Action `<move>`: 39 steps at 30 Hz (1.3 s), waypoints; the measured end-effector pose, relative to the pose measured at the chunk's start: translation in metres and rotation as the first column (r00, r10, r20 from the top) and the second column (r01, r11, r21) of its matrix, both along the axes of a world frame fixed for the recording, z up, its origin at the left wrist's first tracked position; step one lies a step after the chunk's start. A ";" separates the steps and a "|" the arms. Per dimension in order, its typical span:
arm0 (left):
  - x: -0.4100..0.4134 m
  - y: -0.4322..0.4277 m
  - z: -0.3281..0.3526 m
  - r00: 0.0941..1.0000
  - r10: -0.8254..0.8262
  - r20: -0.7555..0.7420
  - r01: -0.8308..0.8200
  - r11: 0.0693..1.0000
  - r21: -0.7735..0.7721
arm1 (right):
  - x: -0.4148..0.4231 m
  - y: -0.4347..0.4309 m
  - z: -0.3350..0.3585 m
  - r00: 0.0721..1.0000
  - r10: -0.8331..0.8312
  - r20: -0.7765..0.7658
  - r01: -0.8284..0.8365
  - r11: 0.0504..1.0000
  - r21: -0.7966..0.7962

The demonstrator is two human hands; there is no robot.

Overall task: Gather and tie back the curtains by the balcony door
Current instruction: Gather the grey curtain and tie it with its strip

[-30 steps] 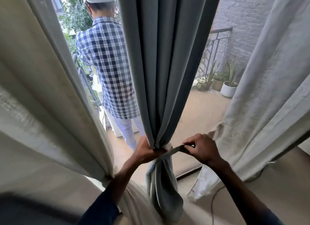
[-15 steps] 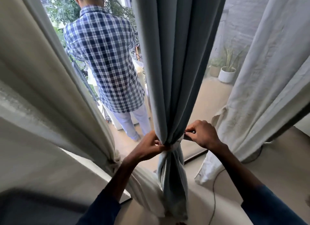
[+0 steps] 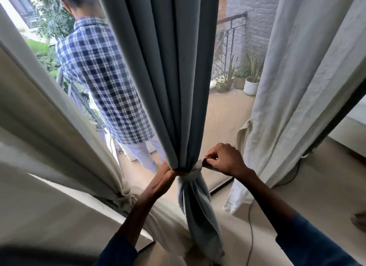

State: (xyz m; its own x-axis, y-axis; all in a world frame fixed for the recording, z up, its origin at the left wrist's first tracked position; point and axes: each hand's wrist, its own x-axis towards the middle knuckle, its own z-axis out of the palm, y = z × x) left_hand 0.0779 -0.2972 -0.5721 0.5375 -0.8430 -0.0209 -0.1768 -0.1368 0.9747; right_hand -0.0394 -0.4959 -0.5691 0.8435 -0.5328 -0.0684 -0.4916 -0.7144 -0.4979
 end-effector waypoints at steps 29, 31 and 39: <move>0.014 0.014 0.021 0.922 0.222 0.318 -0.212 0.975 -0.067 | -0.032 0.004 0.013 0.992 -0.082 0.093 0.094 0.986 -0.138; 0.019 0.017 0.025 0.909 0.237 0.343 -0.231 0.971 -0.060 | -0.037 0.004 0.014 0.992 -0.073 0.103 0.086 0.988 -0.129; 0.003 0.016 0.026 0.946 0.102 0.306 -0.091 0.995 -0.052 | -0.033 0.002 0.002 0.981 -0.144 0.130 0.151 0.988 -0.042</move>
